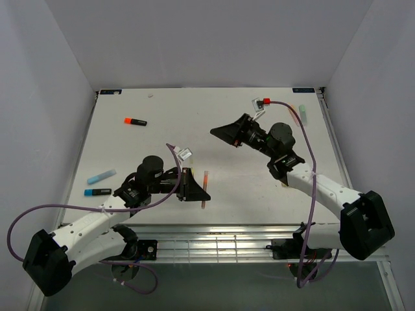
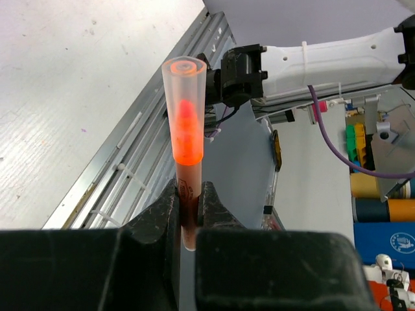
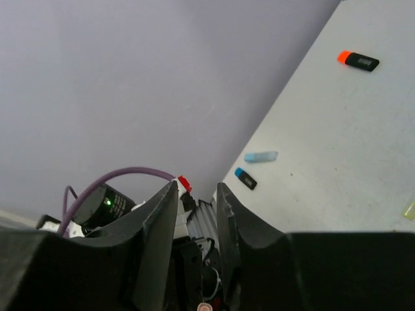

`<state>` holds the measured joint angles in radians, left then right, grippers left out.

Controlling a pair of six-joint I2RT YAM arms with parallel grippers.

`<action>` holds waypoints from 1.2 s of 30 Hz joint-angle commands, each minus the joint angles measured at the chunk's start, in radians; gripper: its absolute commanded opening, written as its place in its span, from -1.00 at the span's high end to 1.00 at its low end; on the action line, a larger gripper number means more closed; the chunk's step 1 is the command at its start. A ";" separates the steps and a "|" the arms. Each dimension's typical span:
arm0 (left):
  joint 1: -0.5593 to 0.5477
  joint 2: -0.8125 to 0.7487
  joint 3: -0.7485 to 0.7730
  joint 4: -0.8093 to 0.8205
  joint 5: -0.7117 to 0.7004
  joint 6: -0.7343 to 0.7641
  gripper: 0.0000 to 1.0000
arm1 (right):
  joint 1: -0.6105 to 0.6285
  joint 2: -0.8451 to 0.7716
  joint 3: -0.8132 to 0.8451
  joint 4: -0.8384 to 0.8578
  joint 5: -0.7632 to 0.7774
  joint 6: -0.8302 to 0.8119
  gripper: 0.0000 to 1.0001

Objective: Open the pen caps

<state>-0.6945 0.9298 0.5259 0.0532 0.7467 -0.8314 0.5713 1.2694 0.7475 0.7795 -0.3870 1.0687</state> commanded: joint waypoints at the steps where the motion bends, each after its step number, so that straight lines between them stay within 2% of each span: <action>1: 0.000 -0.006 0.066 -0.090 -0.067 0.041 1.00 | 0.035 -0.028 0.106 -0.266 -0.112 -0.163 0.24; 3: 0.000 -0.014 0.088 -0.108 -0.115 0.038 1.00 | 0.050 -0.067 0.070 -0.281 -0.092 -0.180 0.03; 5: 0.000 -0.006 0.097 -0.102 -0.118 0.032 1.00 | 0.065 -0.093 0.050 -0.322 -0.104 -0.213 -0.07; 9: 0.000 0.021 0.102 -0.082 -0.119 0.022 1.00 | 0.122 -0.104 0.046 -0.424 -0.090 -0.276 -0.08; 13: 0.000 0.035 0.100 -0.062 -0.106 0.009 1.00 | 0.154 -0.088 0.023 -0.433 -0.076 -0.297 -0.06; 30: 0.000 0.033 0.123 -0.067 -0.121 0.006 1.00 | 0.240 -0.027 0.001 -0.375 -0.044 -0.279 0.29; 31: 0.000 0.033 0.125 -0.067 -0.121 0.008 1.00 | 0.242 -0.022 -0.002 -0.368 -0.044 -0.276 0.34; 35: 0.000 0.035 0.126 -0.079 -0.121 0.020 1.00 | 0.242 -0.025 -0.007 -0.352 0.002 -0.271 0.84; 36: 0.000 0.032 0.118 -0.079 -0.119 0.020 1.00 | 0.239 -0.027 -0.004 -0.353 0.014 -0.268 0.85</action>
<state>-0.6941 0.9749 0.6106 -0.0299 0.6182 -0.8082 0.8074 1.2442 0.7528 0.3801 -0.4240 0.8303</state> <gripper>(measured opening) 0.160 0.210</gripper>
